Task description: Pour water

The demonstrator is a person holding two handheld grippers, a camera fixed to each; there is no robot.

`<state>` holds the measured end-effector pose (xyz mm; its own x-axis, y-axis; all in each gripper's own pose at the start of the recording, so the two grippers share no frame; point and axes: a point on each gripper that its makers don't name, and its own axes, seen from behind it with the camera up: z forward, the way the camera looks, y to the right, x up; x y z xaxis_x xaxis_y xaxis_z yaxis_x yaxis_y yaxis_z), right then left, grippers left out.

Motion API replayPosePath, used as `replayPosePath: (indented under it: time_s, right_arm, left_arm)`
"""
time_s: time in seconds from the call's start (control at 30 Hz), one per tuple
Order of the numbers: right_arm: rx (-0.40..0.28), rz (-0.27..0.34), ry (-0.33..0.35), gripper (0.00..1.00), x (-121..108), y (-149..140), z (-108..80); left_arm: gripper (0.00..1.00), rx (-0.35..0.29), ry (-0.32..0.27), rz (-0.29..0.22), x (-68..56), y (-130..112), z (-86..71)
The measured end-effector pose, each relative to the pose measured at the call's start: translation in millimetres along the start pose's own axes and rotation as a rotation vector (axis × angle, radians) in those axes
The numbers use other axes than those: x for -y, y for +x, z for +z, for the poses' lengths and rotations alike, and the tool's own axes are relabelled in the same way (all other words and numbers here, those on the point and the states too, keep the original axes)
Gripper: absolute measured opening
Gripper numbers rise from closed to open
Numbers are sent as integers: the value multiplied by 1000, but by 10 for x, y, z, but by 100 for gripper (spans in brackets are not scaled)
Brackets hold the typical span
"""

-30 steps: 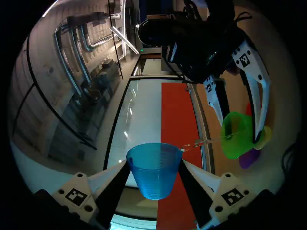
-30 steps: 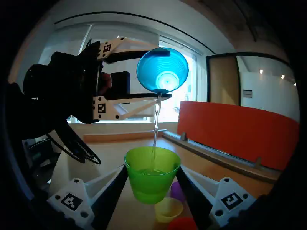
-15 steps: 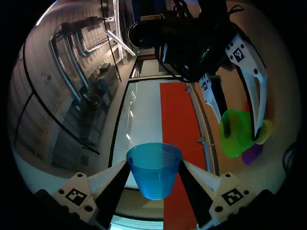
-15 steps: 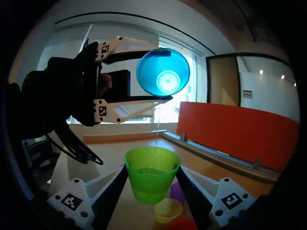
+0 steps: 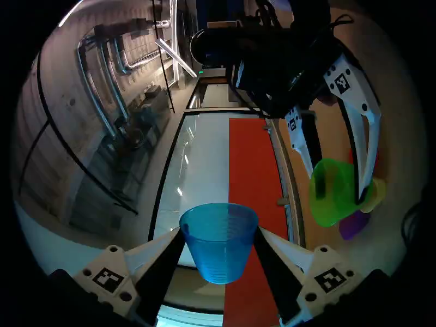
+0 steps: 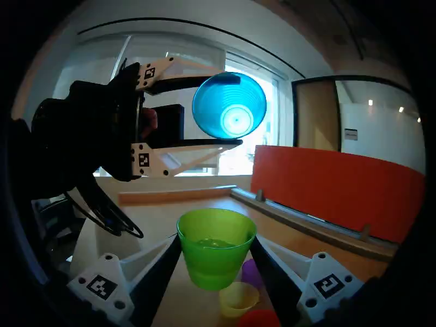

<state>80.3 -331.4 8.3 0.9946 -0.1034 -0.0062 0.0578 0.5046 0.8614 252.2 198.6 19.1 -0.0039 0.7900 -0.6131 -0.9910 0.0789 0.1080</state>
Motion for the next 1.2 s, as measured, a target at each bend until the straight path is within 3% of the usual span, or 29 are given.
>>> replayPosePath:
  time_s: [0.3, 0.6, 0.77, 1.2]
  right_arm:
    - [-1, -3, -6, 89, -9, 3, -14]
    - [-1, -7, -10, 89, -6, 9, -34]
    - [-2, -9, -12, 89, 1, 22, -49]
    - [-9, -17, -20, 89, 5, 53, -94]
  left_arm:
    - [85, 26, 1, -57, -5, -111, -8]
    - [85, 52, -20, -222, -175, -214, -44]
    - [85, 70, -9, -315, -187, -294, -50]
    - [85, 118, 29, -619, -164, -527, -118]
